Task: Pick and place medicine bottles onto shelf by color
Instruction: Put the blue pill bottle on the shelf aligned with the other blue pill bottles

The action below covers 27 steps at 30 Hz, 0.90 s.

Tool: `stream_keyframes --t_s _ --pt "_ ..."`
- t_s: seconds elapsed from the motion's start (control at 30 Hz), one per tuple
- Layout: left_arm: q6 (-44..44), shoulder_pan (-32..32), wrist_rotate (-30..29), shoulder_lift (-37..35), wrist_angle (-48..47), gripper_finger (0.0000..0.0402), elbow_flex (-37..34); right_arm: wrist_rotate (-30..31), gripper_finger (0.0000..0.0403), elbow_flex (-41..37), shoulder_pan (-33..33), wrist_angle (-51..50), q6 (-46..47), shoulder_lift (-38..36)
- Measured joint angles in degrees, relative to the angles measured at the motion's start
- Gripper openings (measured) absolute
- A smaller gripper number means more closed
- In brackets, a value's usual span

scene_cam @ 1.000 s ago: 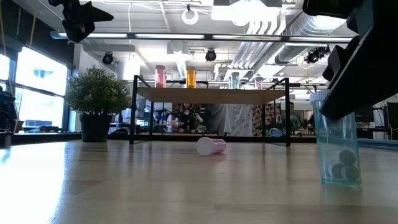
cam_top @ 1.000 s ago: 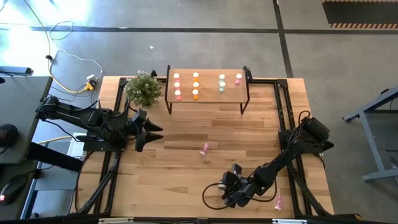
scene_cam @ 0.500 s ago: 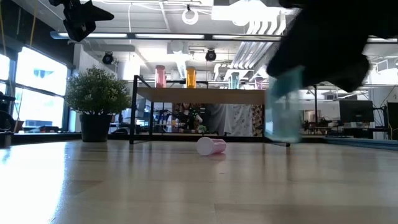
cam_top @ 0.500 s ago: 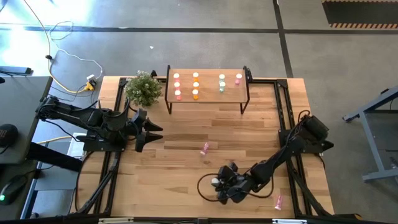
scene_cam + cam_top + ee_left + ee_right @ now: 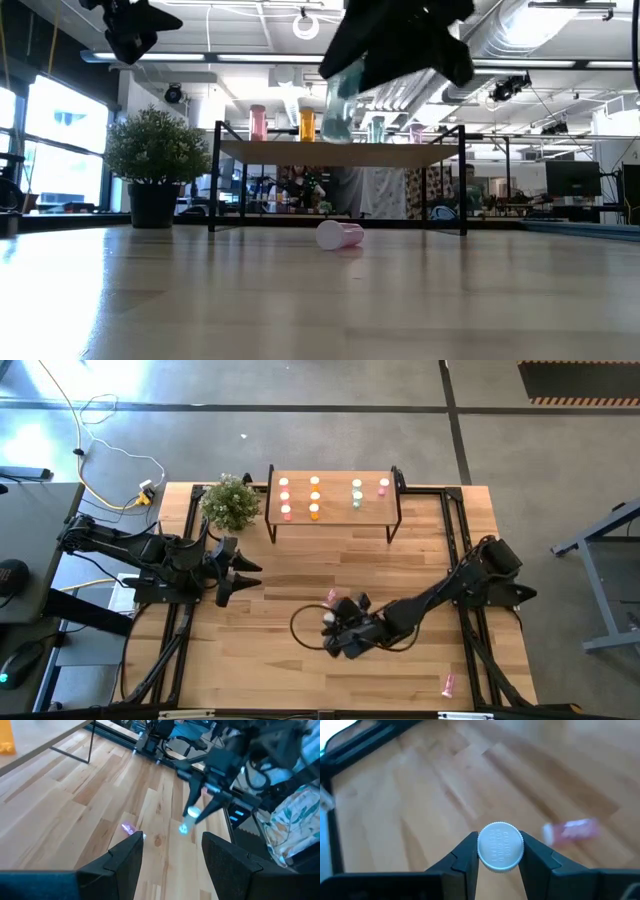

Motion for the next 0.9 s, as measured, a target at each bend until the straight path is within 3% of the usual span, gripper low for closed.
stream_keyframes --t_s 0.37,0.6,0.9 --pt "1.5 0.0 0.5 0.0 0.0 0.0195 0.0 4.5 0.0102 12.6 -5.7 -16.1 -9.5 -0.7" --pt "1.8 0.0 0.5 0.0 0.0 0.0195 0.0 5.4 0.0105 13.5 -8.8 -17.7 -15.0 -4.7" --pt "1.8 0.0 0.1 0.0 0.1 0.0195 0.0 5.3 0.0105 13.5 -14.9 -28.8 -18.0 -12.8"
